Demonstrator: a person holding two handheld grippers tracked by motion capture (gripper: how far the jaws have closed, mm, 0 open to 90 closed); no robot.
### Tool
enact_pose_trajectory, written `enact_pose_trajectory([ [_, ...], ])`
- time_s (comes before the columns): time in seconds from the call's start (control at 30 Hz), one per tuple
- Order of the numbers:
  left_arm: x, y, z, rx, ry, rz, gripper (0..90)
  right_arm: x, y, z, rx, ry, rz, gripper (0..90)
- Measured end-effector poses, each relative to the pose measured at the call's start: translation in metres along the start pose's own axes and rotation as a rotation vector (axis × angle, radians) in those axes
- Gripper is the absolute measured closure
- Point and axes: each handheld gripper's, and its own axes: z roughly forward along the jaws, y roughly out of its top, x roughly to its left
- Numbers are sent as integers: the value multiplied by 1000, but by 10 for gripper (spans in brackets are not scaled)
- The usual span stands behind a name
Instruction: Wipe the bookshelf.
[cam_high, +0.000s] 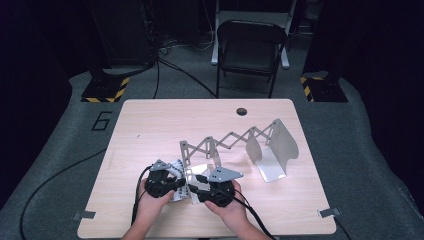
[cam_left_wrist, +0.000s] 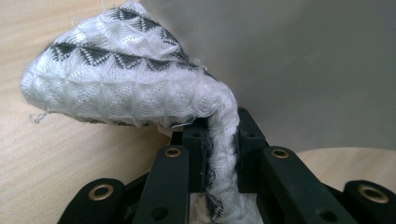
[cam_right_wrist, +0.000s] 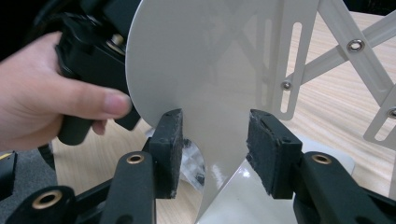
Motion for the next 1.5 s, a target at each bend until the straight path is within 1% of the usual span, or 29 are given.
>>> enact_pose_trajectory([
  [0.03,-3,3,-5,-15,-4,7,783,-1,0,0,-5,3,-2,552],
  [0.17,-18,18,-36,-57,-33,69,783,0,1,0,-9,3,12,554],
  [0.2,-24,20,-43,-78,-34,70,783,0,1,0,-11,3,15,555],
  [0.27,-31,25,-56,-102,-45,94,783,0,1,0,-11,3,16,556],
  [0.3,-31,25,-56,-102,-45,94,783,0,1,0,-10,1,18,556],
  [0.33,-38,27,-66,-116,-52,102,782,0,1,1,-9,3,19,557],
  [0.5,-47,25,-72,-121,-56,122,778,1,1,1,-8,-2,22,562],
  [0.57,-47,24,-73,-124,-63,116,778,1,1,1,-8,-1,22,563],
  [0.63,-48,23,-79,-135,-91,99,779,1,1,1,-8,1,23,563],
  [0.67,-48,23,-81,-139,-94,107,780,0,1,2,-8,4,22,563],
  [0.7,-50,22,-82,-145,-97,99,780,0,1,2,-9,6,22,563],
  [0.73,-49,22,-83,-145,-100,111,780,1,1,2,-9,7,21,563],
  [0.83,-47,17,-78,-145,-97,104,783,0,0,2,-8,4,18,563],
  [0.87,-44,14,-73,-134,-102,101,783,0,0,3,-9,5,20,562],
  [0.9,-44,14,-73,-134,-102,101,784,0,0,3,-8,4,26,562],
  [0.93,-42,11,-67,-124,-103,87,784,0,0,3,-8,4,26,562],
  [0.97,-39,7,-60,-108,-100,92,784,0,-1,3,-4,-1,27,565],
  [1.0,-33,-1,-45,-79,-85,79,783,0,-1,3,-4,-1,26,566],
  [1.07,-25,-9,-30,-39,-71,74,785,0,-1,3,-3,-1,27,567],
  [1.1,-25,-9,-30,-39,-71,74,786,0,-1,3,-3,-1,27,567],
  [1.13,-16,-17,-15,4,-67,54,787,0,-1,4,-3,2,25,568],
  [1.2,-11,-24,-1,40,-54,36,787,0,-1,4,-6,2,22,568],
  [1.23,-11,-24,-1,40,-54,36,788,0,-1,4,-6,2,22,568],
  [1.27,-8,-27,6,64,-45,43,789,-1,-1,4,-5,5,21,568],
  [1.3,-7,-28,8,67,-49,28,789,-1,-1,4,-5,5,21,568],
  [1.37,-7,-25,6,63,-48,29,789,-1,-1,4,-5,4,22,567],
  [1.43,-10,-22,0,48,-51,32,788,-1,-1,4,-5,5,23,567],
  [1.47,-12,-19,-5,24,-46,33,788,-1,-1,4,-6,4,22,567],
  [1.5,-12,-19,-5,24,-46,33,787,-1,-1,4,-6,4,22,567],
])
